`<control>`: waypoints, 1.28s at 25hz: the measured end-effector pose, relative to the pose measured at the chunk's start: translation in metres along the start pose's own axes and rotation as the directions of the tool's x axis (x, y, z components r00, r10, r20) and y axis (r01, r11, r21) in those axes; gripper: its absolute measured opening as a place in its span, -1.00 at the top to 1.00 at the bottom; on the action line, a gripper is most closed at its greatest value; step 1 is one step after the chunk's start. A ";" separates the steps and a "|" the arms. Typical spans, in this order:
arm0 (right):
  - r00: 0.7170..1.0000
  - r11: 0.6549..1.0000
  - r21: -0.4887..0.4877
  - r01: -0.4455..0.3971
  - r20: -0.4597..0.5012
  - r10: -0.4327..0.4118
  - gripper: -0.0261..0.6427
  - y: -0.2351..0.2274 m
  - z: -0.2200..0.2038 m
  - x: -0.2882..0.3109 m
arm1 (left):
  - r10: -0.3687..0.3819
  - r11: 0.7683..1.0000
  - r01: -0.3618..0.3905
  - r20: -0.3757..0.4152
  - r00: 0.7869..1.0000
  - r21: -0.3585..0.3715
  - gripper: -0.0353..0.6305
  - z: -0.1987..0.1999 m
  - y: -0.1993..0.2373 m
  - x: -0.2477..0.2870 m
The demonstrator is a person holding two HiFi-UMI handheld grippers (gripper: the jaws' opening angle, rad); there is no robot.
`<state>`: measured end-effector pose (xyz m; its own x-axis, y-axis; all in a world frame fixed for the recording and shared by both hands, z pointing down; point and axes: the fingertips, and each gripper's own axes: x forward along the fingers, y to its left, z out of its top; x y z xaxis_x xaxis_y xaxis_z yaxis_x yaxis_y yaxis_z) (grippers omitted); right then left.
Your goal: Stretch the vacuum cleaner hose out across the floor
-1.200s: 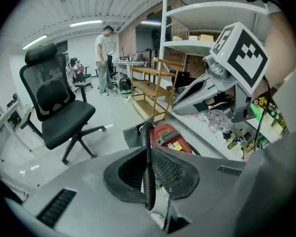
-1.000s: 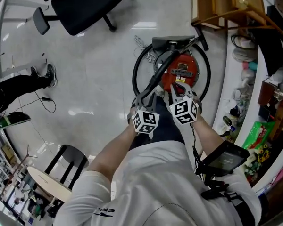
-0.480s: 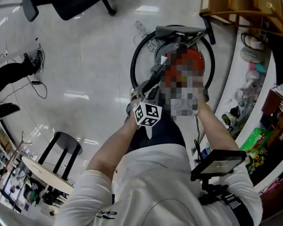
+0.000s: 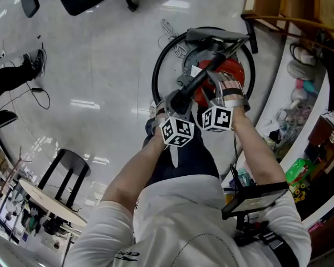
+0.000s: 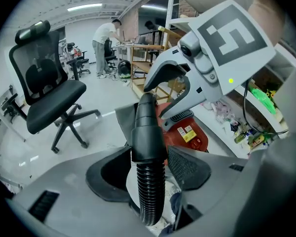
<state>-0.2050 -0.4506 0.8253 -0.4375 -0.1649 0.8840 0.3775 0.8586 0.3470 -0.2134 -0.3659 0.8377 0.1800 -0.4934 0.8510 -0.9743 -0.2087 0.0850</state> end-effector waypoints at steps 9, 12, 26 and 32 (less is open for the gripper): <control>0.999 0.981 -0.193 0.029 0.047 -0.021 0.12 -0.001 0.015 0.024 | 0.017 1.000 -0.018 0.005 1.000 0.013 0.27 -0.002 0.005 0.009; 0.999 0.975 -0.219 0.033 0.038 -0.025 0.14 0.000 0.017 0.025 | 0.030 0.999 -0.030 0.001 1.000 0.029 0.27 -0.004 0.009 0.009; 0.990 0.977 -0.159 0.142 0.009 -0.143 0.24 -0.041 -0.002 -0.012 | -0.002 0.992 -0.007 0.075 0.997 0.124 0.27 0.055 0.005 -0.010; 0.967 0.966 -0.068 0.248 -0.049 -0.251 0.28 -0.080 -0.034 -0.046 | -0.047 0.962 0.013 0.120 0.992 0.272 0.25 0.114 -0.006 -0.019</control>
<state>-0.1876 -0.5278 0.7679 -0.4777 -0.3989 0.7827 0.3116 0.7561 0.5756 -0.1956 -0.4521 0.7622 0.2406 -0.5806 0.7779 -0.8983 -0.4367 -0.0481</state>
